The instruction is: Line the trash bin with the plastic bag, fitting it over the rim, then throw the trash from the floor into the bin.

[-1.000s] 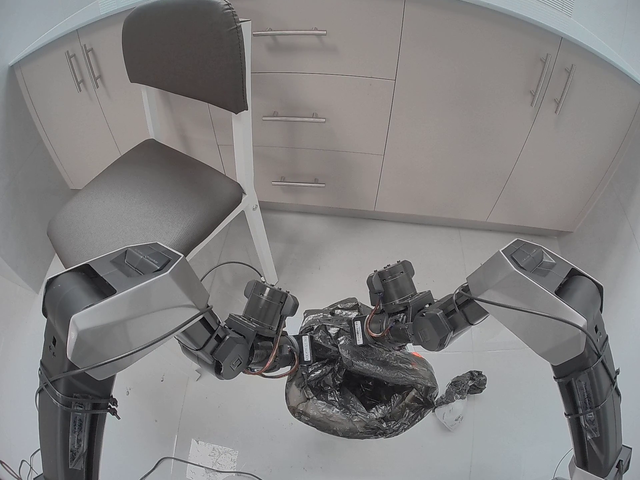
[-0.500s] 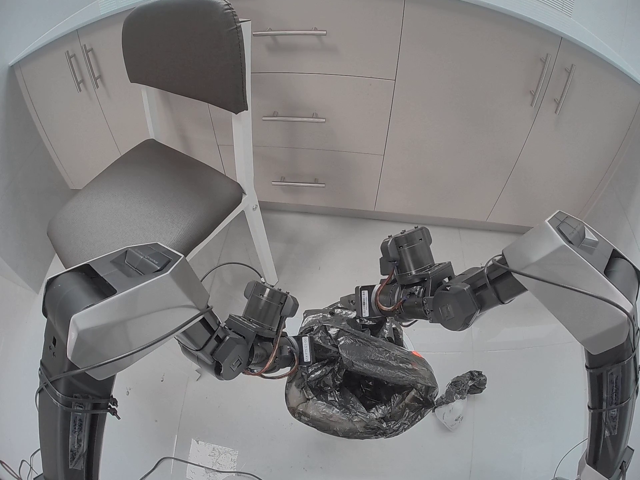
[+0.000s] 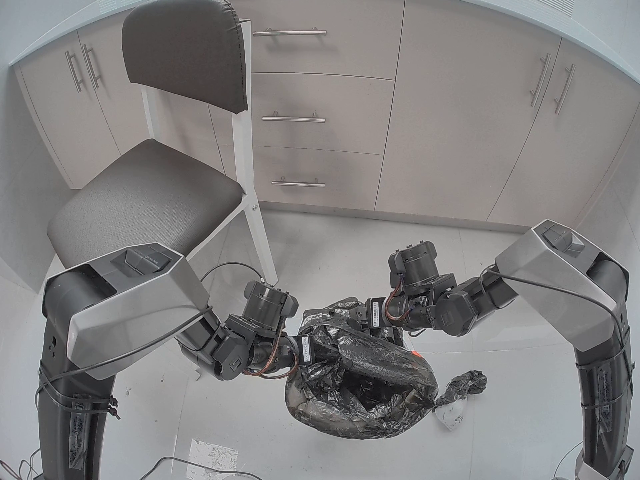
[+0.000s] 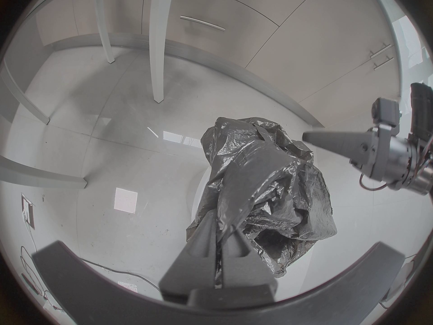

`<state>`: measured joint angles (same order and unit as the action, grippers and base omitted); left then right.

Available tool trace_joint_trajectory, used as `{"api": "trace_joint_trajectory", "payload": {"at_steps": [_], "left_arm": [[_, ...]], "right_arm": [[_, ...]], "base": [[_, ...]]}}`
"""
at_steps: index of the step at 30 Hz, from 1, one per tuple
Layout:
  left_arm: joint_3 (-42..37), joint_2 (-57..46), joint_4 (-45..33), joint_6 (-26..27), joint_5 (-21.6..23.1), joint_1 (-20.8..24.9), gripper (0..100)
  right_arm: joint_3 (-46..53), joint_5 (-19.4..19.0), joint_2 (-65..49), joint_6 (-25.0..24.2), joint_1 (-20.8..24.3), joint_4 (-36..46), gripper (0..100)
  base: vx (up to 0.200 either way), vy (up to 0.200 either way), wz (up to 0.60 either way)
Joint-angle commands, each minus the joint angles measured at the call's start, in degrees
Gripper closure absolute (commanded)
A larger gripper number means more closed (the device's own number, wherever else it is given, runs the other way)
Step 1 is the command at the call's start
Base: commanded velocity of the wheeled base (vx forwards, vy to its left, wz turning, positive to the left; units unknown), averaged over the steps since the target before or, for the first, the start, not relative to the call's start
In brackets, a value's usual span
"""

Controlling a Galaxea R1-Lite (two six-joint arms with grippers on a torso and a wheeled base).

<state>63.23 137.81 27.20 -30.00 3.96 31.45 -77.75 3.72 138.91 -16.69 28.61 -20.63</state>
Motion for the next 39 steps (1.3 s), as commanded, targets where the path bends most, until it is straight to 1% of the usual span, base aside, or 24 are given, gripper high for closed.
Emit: {"api": "trace_joint_trajectory", "payload": {"at_steps": [1,9,19,20,24,28,30,39], "left_arm": [[0.0,0.0,0.0,-0.1,0.0,0.0,100],[0.0,0.0,0.0,-0.1,0.0,0.0,100],[-0.3,0.1,1.1,-0.1,0.0,0.0,100],[-0.6,0.2,1.7,0.0,0.0,0.0,100],[-1.3,0.3,3.7,0.0,0.0,0.0,100],[-1.4,0.3,3.7,0.0,0.0,0.0,100],[-1.4,0.3,3.7,0.0,0.0,0.0,100],[-1.4,0.3,3.7,0.0,0.0,0.0,100]], "right_arm": [[0.2,0.1,2.1,-0.8,0.2,0.0,0],[0.6,0.1,3.1,-1.3,0.2,0.1,0],[-3.0,0.1,5.2,-1.3,-0.1,0.1,0],[-2.9,0.1,5.1,-1.3,-0.1,0.1,100],[-2.9,0.1,5.0,-1.4,0.1,0.1,100],[-2.7,0.1,4.8,-1.8,0.3,0.1,100],[-2.8,0.1,4.7,-3.4,0.6,0.1,100],[-1.5,0.1,4.0,-3.5,1.5,0.9,100]], "base": [[0.000,0.000,0.00],[0.000,0.000,0.00],[0.000,0.000,0.00],[0.000,0.000,0.00],[0.000,0.000,0.00],[0.000,0.000,0.00],[0.000,0.000,0.00],[0.000,0.000,0.00]]}}
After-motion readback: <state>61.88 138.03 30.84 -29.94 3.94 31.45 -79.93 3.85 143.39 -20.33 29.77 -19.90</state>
